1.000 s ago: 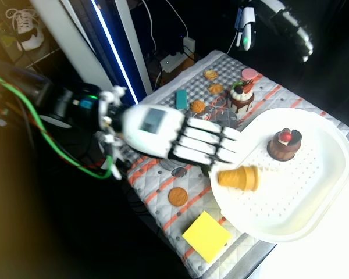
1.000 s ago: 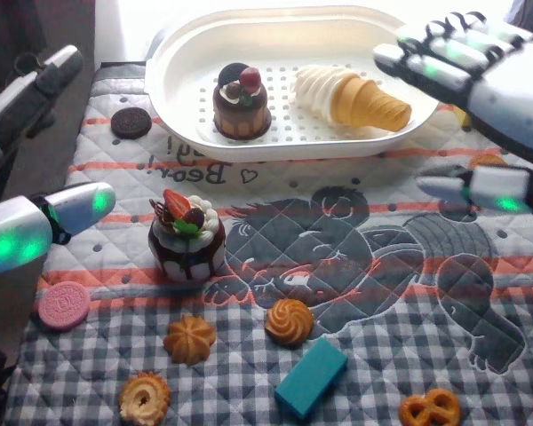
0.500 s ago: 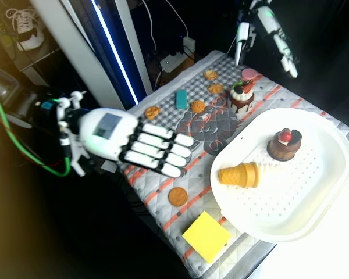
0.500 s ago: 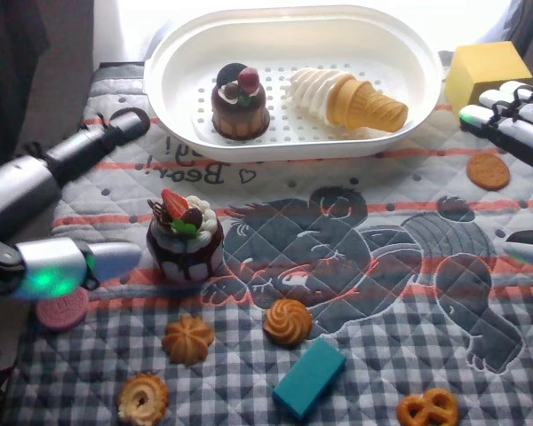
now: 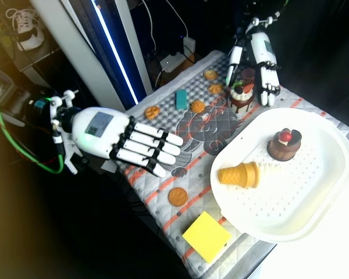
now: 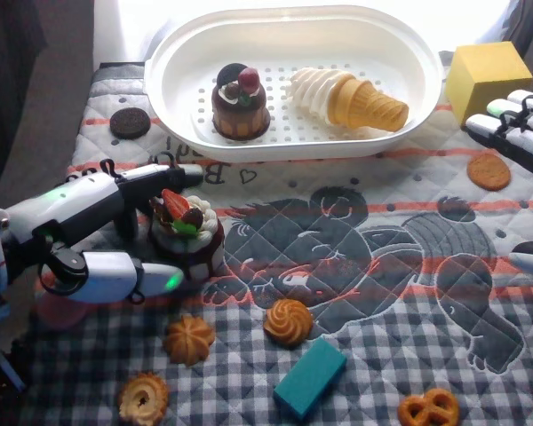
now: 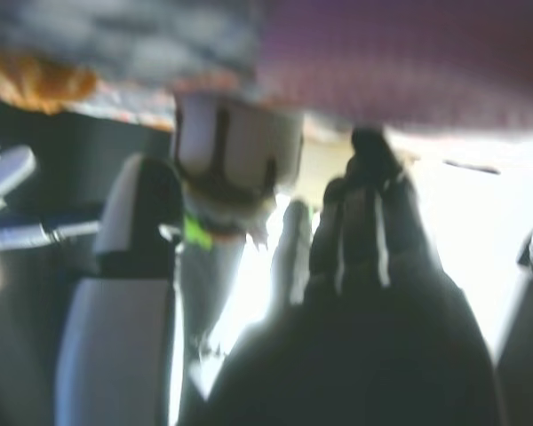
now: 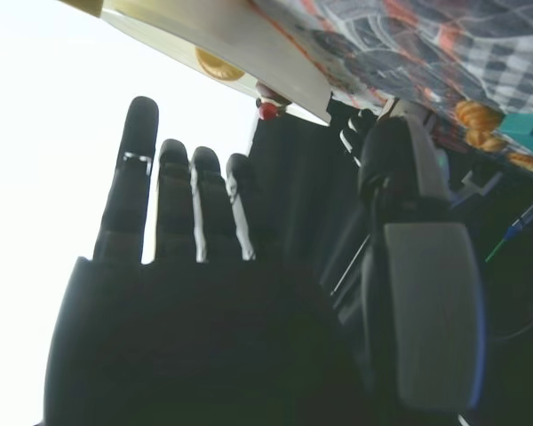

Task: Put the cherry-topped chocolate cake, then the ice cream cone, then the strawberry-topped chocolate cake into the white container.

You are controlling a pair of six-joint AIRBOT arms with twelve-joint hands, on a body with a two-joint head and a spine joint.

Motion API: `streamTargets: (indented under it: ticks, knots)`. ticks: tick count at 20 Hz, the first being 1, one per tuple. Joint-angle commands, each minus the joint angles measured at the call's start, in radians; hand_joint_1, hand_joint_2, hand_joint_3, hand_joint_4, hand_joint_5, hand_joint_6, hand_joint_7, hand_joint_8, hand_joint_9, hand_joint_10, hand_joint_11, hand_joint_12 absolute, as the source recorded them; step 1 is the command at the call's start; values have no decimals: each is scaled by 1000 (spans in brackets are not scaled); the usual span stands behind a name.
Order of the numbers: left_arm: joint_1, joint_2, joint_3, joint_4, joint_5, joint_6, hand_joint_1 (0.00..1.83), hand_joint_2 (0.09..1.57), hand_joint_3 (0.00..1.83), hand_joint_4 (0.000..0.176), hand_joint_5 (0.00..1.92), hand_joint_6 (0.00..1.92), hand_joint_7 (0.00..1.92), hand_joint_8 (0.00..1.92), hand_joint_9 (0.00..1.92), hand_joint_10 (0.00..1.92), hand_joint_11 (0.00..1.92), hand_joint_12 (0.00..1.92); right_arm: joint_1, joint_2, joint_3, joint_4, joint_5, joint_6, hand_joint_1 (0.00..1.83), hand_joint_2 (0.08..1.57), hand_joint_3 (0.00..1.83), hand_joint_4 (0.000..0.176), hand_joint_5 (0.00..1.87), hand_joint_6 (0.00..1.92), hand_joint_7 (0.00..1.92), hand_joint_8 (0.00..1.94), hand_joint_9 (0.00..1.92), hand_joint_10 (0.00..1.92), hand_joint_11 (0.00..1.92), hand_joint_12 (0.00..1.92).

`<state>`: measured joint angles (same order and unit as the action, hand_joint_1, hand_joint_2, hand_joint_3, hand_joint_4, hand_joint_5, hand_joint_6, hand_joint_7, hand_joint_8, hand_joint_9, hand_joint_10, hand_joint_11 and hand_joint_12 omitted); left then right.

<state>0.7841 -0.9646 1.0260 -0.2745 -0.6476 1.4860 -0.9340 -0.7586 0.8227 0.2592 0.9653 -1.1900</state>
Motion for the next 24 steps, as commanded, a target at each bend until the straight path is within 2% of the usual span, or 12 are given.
streamTargets:
  ticks: [1,3,7,11,14,15,17,18,19,20,21,24]
  knots:
    - [-8,-18,5,6,-64,-5,1006,1144,5,0,256,1221,281,1529,293,1879,357,1920,1,6,-3,-6,121,0,629,1196,6,4,0,0,0,0,0,0,0,636]
    - [-14,-20,5,6,-63,8,1066,1345,7,0,511,1562,587,1705,515,1919,628,1921,-4,6,-3,-3,124,0,649,1211,7,0,0,0,0,0,0,0,0,721]
    - [-27,11,-30,28,-120,16,1133,1323,0,0,572,1434,665,1717,640,1921,732,1921,-11,3,-3,3,131,0,656,1222,5,0,0,0,0,0,0,0,0,758]
    - [-70,54,-77,77,-183,46,1074,1370,6,0,436,1679,633,1679,551,1921,679,1921,-23,4,-5,11,138,0,646,1251,3,0,0,0,0,0,0,0,0,735]
    - [-135,54,-64,96,-178,51,1104,1355,0,0,476,1590,659,1696,622,1921,751,1921,-27,3,-6,15,143,0,645,1259,3,0,0,0,0,0,0,0,0,831]
    - [-178,44,-50,95,-164,74,1378,1296,6,0,310,1451,527,1591,675,1779,796,1921,-27,2,-7,15,145,0,643,1260,2,0,0,0,0,0,0,0,0,798]
    - [-266,3,-12,94,-100,129,1427,1305,10,0,259,1339,475,1616,617,1789,571,1921,-31,2,-8,15,150,0,638,1261,1,0,0,0,0,0,0,0,0,723]
    - [-311,-20,18,94,-54,142,1301,1273,0,0,305,1413,648,1541,382,1840,395,1921,-33,1,-8,16,151,0,632,1259,0,0,0,0,0,0,0,0,0,867]
    - [-378,-63,68,94,10,143,1300,1279,0,0,352,1433,642,1576,631,1905,781,1921,-35,0,-8,16,151,0,631,1264,1,0,0,0,0,0,0,0,0,940]
    - [-393,-78,86,88,26,143,1419,1270,27,0,305,1480,550,1607,645,1760,790,1921,-37,0,-9,16,151,0,648,1270,2,0,0,0,0,0,0,0,0,959]
    - [-414,-110,125,66,52,143,1444,1143,306,0,269,1531,534,1653,644,1760,762,1921,-41,0,-9,16,151,0,653,1269,1,0,0,0,0,0,0,0,0,1014]
    - [-475,-222,241,-100,157,332,1281,1258,119,0,233,1568,587,1651,507,1916,636,1921,-49,-14,-5,22,151,0,674,1263,0,0,0,0,0,0,9,8,0,1193]
